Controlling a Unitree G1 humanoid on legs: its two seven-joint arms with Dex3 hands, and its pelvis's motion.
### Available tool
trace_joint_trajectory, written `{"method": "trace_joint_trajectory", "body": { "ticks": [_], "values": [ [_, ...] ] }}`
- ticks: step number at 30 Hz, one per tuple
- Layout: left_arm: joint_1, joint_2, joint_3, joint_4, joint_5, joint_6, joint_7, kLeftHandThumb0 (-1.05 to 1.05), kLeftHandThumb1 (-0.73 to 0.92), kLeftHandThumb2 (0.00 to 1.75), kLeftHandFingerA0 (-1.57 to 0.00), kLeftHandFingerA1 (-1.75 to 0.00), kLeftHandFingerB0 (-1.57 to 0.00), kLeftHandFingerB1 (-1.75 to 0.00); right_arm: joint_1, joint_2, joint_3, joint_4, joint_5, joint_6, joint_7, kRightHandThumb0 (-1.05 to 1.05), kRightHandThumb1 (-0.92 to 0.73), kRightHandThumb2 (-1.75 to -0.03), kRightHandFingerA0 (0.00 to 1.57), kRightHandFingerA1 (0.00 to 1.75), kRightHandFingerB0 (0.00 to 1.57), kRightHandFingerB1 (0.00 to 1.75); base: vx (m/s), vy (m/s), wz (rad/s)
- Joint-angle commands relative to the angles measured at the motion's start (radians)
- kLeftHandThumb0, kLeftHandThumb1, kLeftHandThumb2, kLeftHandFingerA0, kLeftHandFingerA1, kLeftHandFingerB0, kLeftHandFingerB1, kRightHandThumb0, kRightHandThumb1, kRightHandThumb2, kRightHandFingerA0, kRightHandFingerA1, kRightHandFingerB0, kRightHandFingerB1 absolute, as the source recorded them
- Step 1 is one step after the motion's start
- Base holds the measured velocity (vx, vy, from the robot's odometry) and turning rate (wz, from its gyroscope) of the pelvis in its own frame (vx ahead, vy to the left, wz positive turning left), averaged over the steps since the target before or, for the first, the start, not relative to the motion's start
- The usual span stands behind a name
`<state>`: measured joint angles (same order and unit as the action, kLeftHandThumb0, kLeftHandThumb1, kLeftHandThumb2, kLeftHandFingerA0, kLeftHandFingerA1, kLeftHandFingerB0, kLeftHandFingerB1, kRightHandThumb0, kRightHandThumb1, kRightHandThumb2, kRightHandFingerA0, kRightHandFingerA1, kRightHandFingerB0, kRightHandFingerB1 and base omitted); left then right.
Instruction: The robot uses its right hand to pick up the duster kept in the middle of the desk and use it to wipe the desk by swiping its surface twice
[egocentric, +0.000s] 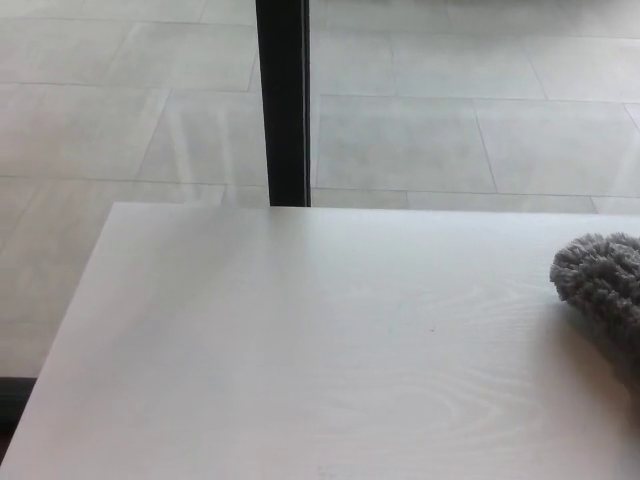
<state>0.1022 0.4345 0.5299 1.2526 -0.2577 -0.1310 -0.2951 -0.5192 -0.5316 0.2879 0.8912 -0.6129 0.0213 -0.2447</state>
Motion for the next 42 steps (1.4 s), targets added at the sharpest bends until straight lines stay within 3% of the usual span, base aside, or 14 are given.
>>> {"method": "trace_joint_trajectory", "body": {
  "ticks": [1,5,6,11,14,15,17,18,23,24,33,34,39,42],
  "values": [
    [0.002,0.013,0.000,0.002,-0.007,-0.023,0.000,-0.50,0.74,0.62,-0.58,-0.56,-0.50,-0.44,0.068,-0.162,-0.066,-0.214,0.106,0.018,0.323,-1.05,-0.85,-0.68,0.00,0.00,0.00,0.00,0.00,0.000,0.00],
    [0.010,0.010,-0.007,-0.003,0.000,-0.030,0.006,-0.50,0.74,0.62,-0.56,-0.58,-0.51,-0.46,0.150,-0.211,-0.162,-0.327,0.169,0.028,0.324,-1.05,-0.84,-0.68,0.00,0.00,0.00,0.00,0.00,0.000,0.00],
    [0.010,0.008,-0.006,-0.003,-0.002,-0.031,0.006,-0.50,0.74,0.62,-0.57,-0.58,-0.50,-0.46,0.174,-0.234,-0.184,-0.354,0.175,0.020,0.324,-1.04,-0.67,-1.10,0.00,0.19,0.00,0.01,0.00,0.000,0.00],
    [0.031,0.004,-0.014,-0.007,0.002,-0.041,-0.013,-0.50,0.74,0.62,-0.56,-0.55,-0.48,-0.45,0.344,-0.286,-0.416,-0.489,0.308,-0.017,0.327,-1.04,-0.85,-0.67,0.00,0.00,0.00,0.00,0.00,0.000,0.00],
    [0.025,0.002,0.015,0.002,-0.031,-0.001,-0.010,-0.50,0.69,0.61,-0.55,-0.58,-0.50,-0.45,0.529,-0.245,-0.701,-0.584,0.439,-0.077,0.286,-0.93,-0.66,-1.13,0.00,0.35,0.00,0.23,0.00,0.000,0.00],
    [0.032,0.001,0.009,0.002,-0.023,-0.010,-0.010,-0.53,0.68,0.62,-0.55,-0.57,-0.48,-0.45,0.569,-0.222,-0.760,-0.598,0.440,-0.084,0.253,-0.95,-0.69,-1.09,0.80,1.16,0.02,0.48,0.00,0.000,0.00],
    [0.040,0.002,0.000,0.002,-0.012,-0.023,-0.009,-0.53,0.68,0.62,-0.55,-0.57,-0.48,-0.45,0.621,-0.187,-0.844,-0.615,0.443,-0.094,0.200,-0.95,-0.69,-1.09,0.80,1.16,0.02,0.48,0.00,0.000,0.00],
    [0.040,0.002,0.000,0.002,-0.011,-0.024,-0.003,-0.51,0.72,0.61,-0.56,-0.56,-0.51,-0.45,0.658,-0.160,-0.910,-0.573,0.459,-0.117,0.147,-0.93,-0.88,-0.67,0.37,0.87,0.12,0.53,0.00,0.000,0.00],
    [0.037,0.013,0.017,0.007,-0.028,-0.001,-0.008,-0.51,0.72,0.61,-0.55,-0.58,-0.53,-0.46,0.732,-0.095,-1.061,-0.472,0.528,-0.100,0.100,-0.84,-0.89,-0.66,0.43,0.83,0.13,0.62,0.00,0.000,0.00],
    [0.041,0.017,0.012,0.007,-0.022,-0.007,-0.010,-0.52,0.75,0.62,-0.53,-0.55,-0.49,-0.44,0.740,-0.056,-1.119,-0.452,0.598,-0.090,0.115,-0.80,-0.76,-0.70,0.89,1.63,0.20,0.64,0.00,0.000,0.00],
    [0.037,0.025,0.019,0.014,-0.027,0.026,0.014,-0.51,0.71,0.61,-0.64,-0.57,-0.51,-0.44,0.656,0.072,-1.387,-0.082,0.910,-0.062,0.183,-0.85,-0.77,-0.64,0.58,0.91,0.07,0.63,0.00,0.000,0.00],
    [0.039,0.025,0.023,0.017,-0.030,0.018,0.016,-0.50,0.72,0.62,-0.58,-0.59,-0.52,-0.46,0.619,0.084,-1.482,-0.040,1.027,0.020,0.240,-0.88,-0.67,-1.02,0.41,0.77,0.03,0.38,0.00,0.000,0.00],
    [0.041,0.030,0.032,0.021,-0.036,0.012,0.018,-0.52,0.69,0.60,-0.56,-0.59,-0.52,-0.46,0.598,0.087,-1.526,0.079,1.046,0.020,0.284,-0.77,-0.85,-0.65,0.29,0.78,0.00,0.17,0.00,0.000,0.00],
    [0.026,0.038,0.017,0.022,-0.016,0.020,0.067,-0.54,0.71,0.61,-0.62,-0.58,-0.56,-0.45,0.600,0.106,-1.529,0.163,1.036,0.026,0.302,-0.83,-0.67,-1.05,0.38,0.79,0.00,0.38,0.00,0.000,0.00]
  ]
}}
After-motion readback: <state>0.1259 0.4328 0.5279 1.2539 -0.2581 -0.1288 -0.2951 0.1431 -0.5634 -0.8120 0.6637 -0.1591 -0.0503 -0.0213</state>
